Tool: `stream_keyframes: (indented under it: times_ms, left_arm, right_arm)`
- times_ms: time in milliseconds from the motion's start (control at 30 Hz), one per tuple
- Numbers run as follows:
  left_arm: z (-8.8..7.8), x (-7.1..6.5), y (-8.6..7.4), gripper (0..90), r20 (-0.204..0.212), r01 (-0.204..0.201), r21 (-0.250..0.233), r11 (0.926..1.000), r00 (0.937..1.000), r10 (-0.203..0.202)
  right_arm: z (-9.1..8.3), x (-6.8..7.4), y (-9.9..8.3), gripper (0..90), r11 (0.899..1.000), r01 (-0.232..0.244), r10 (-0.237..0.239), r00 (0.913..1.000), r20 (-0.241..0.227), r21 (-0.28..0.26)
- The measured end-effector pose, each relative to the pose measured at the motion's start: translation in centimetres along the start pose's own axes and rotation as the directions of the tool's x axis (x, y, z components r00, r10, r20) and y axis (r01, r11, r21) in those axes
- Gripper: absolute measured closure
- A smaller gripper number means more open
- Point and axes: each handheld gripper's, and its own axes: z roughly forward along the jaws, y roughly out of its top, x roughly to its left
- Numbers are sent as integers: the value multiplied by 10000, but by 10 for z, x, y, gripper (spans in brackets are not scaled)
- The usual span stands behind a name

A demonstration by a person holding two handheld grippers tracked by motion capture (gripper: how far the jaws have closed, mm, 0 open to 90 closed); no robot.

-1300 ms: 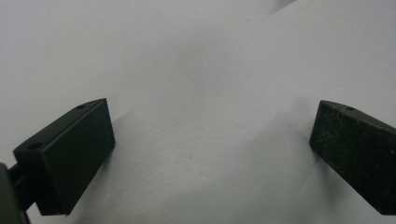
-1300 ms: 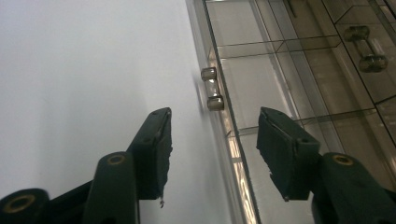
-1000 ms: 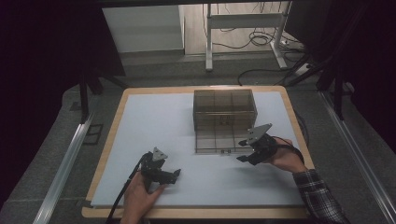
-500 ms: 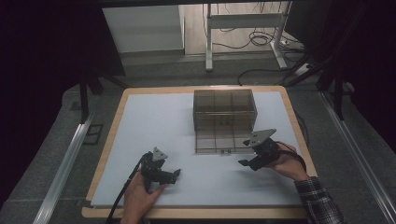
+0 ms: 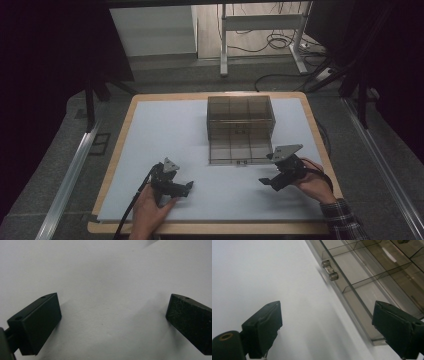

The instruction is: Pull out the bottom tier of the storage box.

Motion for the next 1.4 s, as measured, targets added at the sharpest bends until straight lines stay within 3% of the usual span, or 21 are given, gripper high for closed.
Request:
stream_keyframes:
  times_ms: [767,1400]
  left_arm:
    - [0,0,0,0,1,4,-6,10000,10000,-4]
    - [0,0,0,0,0,1,-8,10000,10000,-1]
  right_arm:
    - [-18,13,-32,62,9953,-915,932,9941,559,-322]
    - [-11,19,-69,51,9834,-1809,1812,9801,808,-111]
